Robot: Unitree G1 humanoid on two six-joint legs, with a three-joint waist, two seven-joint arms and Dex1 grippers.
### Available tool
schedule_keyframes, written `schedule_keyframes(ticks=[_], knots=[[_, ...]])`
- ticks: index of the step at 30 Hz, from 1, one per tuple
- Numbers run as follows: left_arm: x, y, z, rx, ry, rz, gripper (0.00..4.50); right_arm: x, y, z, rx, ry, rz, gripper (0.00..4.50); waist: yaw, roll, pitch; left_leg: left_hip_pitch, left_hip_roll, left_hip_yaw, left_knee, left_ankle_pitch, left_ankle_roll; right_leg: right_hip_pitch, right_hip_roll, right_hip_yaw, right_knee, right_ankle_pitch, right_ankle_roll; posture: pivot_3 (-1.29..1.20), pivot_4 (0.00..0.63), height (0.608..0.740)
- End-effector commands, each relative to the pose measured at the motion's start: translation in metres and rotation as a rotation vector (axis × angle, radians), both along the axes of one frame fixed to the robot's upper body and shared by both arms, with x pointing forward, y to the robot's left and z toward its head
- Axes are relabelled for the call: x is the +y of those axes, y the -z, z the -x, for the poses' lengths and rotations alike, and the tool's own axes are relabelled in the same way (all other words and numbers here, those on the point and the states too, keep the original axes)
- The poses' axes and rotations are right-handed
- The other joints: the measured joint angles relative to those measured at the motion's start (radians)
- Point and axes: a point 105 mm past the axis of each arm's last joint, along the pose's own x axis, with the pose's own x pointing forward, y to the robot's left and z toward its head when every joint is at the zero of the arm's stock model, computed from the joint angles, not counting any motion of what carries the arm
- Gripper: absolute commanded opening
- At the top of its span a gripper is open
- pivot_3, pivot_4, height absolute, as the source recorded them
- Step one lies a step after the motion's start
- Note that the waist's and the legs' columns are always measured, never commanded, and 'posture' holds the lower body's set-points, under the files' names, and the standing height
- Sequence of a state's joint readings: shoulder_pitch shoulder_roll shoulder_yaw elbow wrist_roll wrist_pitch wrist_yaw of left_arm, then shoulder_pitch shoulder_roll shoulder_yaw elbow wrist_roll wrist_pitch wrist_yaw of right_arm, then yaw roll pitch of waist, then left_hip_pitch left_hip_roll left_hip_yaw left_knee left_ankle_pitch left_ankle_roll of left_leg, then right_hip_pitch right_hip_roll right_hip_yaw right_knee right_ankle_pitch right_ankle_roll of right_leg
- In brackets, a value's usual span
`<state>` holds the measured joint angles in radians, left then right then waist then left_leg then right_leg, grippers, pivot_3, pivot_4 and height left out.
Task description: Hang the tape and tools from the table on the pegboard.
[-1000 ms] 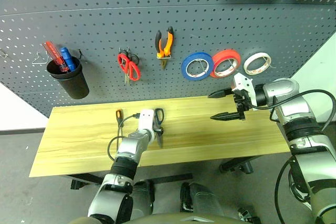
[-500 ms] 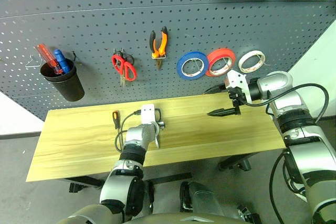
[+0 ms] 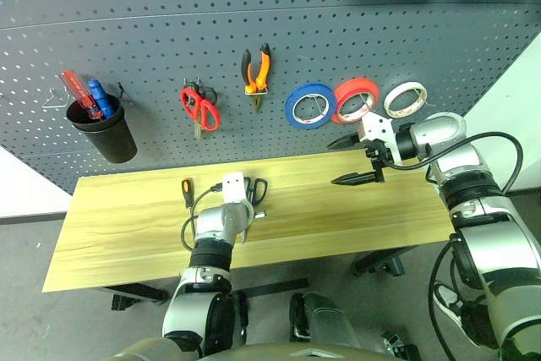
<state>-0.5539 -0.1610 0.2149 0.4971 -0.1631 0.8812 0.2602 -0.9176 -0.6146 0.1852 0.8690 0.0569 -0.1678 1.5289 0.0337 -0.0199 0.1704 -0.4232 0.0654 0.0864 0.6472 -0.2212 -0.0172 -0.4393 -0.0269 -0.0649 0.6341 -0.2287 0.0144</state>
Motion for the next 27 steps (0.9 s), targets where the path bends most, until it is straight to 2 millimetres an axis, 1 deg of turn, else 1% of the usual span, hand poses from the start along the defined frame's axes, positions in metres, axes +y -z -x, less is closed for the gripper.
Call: schedule_keyframes(ticks=[1, 4, 6, 9, 10, 12, 14, 16, 19, 20, 22, 24, 26, 27], knots=[[0.012, 0.016, 0.014, 0.1, -0.015, -0.02, 0.22, 0.002, -0.019, -0.006, -0.07, -0.001, -0.023, 4.5, -0.001, 0.0, 0.0, 0.0, 0.0, 0.0, 0.0, 0.0, 0.0, 0.0, 0.0, 0.0, 0.0, 0.0, 0.0, 0.03, 0.191, 0.74], [0.019, 0.01, 0.008, 0.083, -0.017, -0.02, 0.22, 0.002, -0.019, -0.008, -0.071, 0.008, -0.032, 4.5, -0.005, 0.0, 0.0, 0.0, 0.0, 0.0, 0.0, 0.0, 0.0, 0.0, 0.0, 0.0, 0.0, 0.0, 0.0, 0.03, 0.187, 0.74], [0.02, 0.004, 0.004, 0.062, 0.011, -0.025, 0.22, 0.003, -0.019, -0.009, -0.075, 0.008, -0.032, 4.5, -0.008, 0.0, 0.0, 0.0, 0.0, 0.0, -0.001, 0.0, 0.0, 0.0, 0.0, 0.0, 0.0, 0.0, 0.0, 0.04, 0.184, 0.74], [0.014, -0.005, 0.002, 0.045, 0.09, -0.015, 0.22, 0.004, -0.02, -0.009, -0.077, 0.006, -0.033, 4.5, -0.019, 0.0, 0.0, 0.0, 0.0, 0.0, -0.001, 0.0, 0.0, 0.0, 0.001, 0.0, 0.0, 0.0, 0.0, 0.04, 0.181, 0.74], [0.013, -0.01, 0.0, 0.022, 0.126, -0.021, 0.22, 0.004, -0.02, -0.009, -0.079, 0.004, -0.033, 4.5, -0.021, 0.0, 0.0, -0.001, 0.0, 0.0, -0.001, 0.0, 0.0, 0.0, 0.001, 0.0, 0.0, 0.0, 0.001, 0.04, 0.179, 0.74], [0.014, -0.027, -0.003, -0.048, 0.249, -0.056, 0.22, 0.004, -0.022, -0.008, -0.084, -0.001, -0.039, 4.5, -0.024, 0.0, 0.001, -0.001, 0.0, 0.0, -0.001, 0.0, 0.0, -0.001, 0.0, 0.0, 0.0, 0.0, 0.001, 0.04, 0.173, 0.74], [0.014, -0.037, 0.0, -0.071, 0.352, -0.053, 0.22, 0.004, -0.023, -0.008, -0.087, -0.005, -0.042, 4.5, -0.025, 0.0, 0.003, -0.002, 0.0, 0.0, -0.001, 0.0, 0.0, -0.002, 0.001, 0.0, 0.0, 0.001, 0.0, 0.05, 0.171, 0.74], [0.018, -0.047, 0.005, -0.098, 0.446, -0.066, 0.22, 0.005, -0.024, -0.007, -0.089, -0.007, -0.05, 4.5, -0.023, 0.0, 0.003, -0.002, 0.0, 0.0, -0.002, 0.0, 0.0, -0.003, 0.001, 0.0, 0.001, 0.003, -0.003, 0.05, 0.165, 0.74], [0.023, -0.056, 0.012, -0.1, 0.516, -0.054, 0.22, 0.005, -0.024, -0.006, -0.09, -0.009, -0.058, 4.5, -0.022, 0.001, 0.004, -0.002, 0.0, 0.0, -0.002, 0.0, -0.001, -0.003, 0.001, 0.0, 0.001, 0.002, -0.003, 0.05, 0.156, 0.74], [0.025, -0.063, 0.013, -0.124, 0.541, -0.06, 0.22, 0.006, -0.024, -0.006, -0.088, -0.011, -0.067, 4.5, -0.022, 0.001, 0.004, -0.002, 0.0, 0.0, -0.002, 0.0, -0.001, -0.003, 0.001, 0.0, 0.001, 0.002, -0.003, 0.05, 0.153, 0.74], [0.024, -0.076, 0.02, -0.177, 0.66, -0.07, 0.22, 0.007, -0.025, -0.003, -0.088, -0.025, -0.076, 4.5, -0.024, 0.001, 0.004, -0.003, 0.0, 0.0, -0.002, 0.0, -0.001, -0.003, 0.0, 0.001, 0.001, 0.002, -0.003, 0.05, 0.153, 0.74], [0.023, -0.088, 0.025, -0.238, 0.74, -0.069, 0.22, 0.007, -0.028, 0.001, -0.089, -0.04, -0.086, 4.5, -0.023, 0.001, 0.004, -0.003, 0.001, 0.001, -0.002, 0.0, -0.001, -0.004, -0.001, 0.001, 0.001, 0.002, -0.003, 0.06, 0.14, 0.74], [0.026, -0.101, 0.023, -0.332, 0.776, -0.096, 0.22, 0.007, -0.035, 0.004, -0.095, -0.041, -0.115, 4.5, -0.021, 0.001, 0.004, -0.003, 0.001, 0.0, -0.002, 0.0, -0.001, -0.004, -0.001, 0.001, 0.001, 0.002, -0.003, 0.07, 0.135, 0.74], [0.025, -0.111, 0.023, -0.402, 0.798, -0.091, 0.22, 0.007, -0.04, 0.005, -0.096, -0.033, -0.137, 4.5, -0.02, 0.001, 0.004, -0.003, 0.001, 0.0, -0.002, 0.0, -0.001, -0.004, -0.001, 0.001, 0.001, 0.002, -0.003, 0.07, 0.133, 0.74]])
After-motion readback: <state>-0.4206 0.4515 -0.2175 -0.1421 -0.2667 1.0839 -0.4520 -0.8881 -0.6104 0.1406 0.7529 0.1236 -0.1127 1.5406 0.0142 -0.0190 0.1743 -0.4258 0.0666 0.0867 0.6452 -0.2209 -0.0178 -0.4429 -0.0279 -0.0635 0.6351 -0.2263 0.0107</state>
